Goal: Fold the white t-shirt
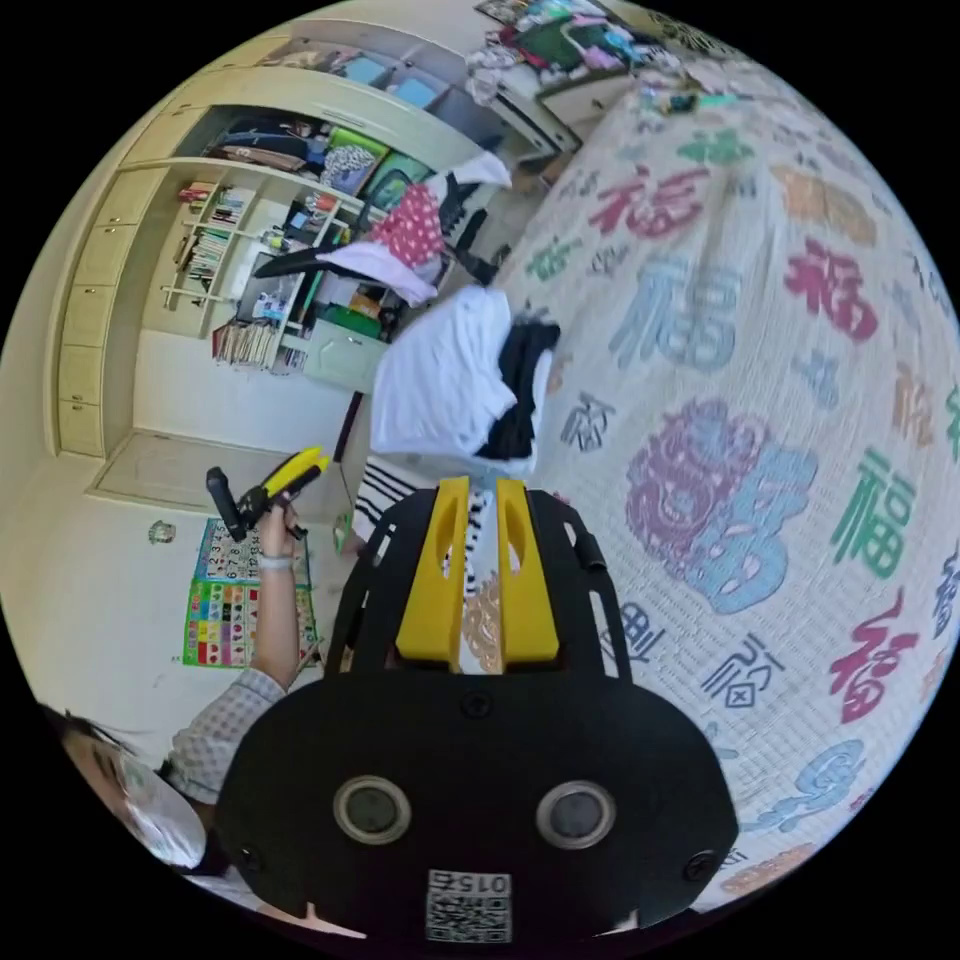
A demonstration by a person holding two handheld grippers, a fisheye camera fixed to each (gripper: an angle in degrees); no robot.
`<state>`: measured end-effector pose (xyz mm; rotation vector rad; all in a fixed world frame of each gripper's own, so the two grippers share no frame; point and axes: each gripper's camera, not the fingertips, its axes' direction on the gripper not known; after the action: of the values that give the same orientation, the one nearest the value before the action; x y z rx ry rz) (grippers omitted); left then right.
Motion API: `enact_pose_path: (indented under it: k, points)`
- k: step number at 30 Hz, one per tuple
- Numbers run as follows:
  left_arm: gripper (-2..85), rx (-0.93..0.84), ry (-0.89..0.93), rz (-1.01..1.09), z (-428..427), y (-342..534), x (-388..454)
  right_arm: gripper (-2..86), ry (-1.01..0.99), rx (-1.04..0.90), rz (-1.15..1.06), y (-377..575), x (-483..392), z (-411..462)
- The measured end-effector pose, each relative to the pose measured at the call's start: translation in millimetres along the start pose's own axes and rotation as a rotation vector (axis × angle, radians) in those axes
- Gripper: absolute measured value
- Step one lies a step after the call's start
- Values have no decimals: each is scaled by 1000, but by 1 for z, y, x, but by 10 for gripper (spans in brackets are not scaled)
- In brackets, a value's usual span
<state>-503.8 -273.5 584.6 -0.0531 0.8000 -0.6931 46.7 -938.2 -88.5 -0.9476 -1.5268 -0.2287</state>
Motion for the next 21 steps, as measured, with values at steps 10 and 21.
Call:
enact_pose_path:
  k: [10,21]
  points:
    - [107,-166,-26,296,50,-74,216,32,-191,164,-145,-6,-118,-56]
    - [13,161,154,275,-90,-47,229,114,63,3,-281,84,-101,-50]
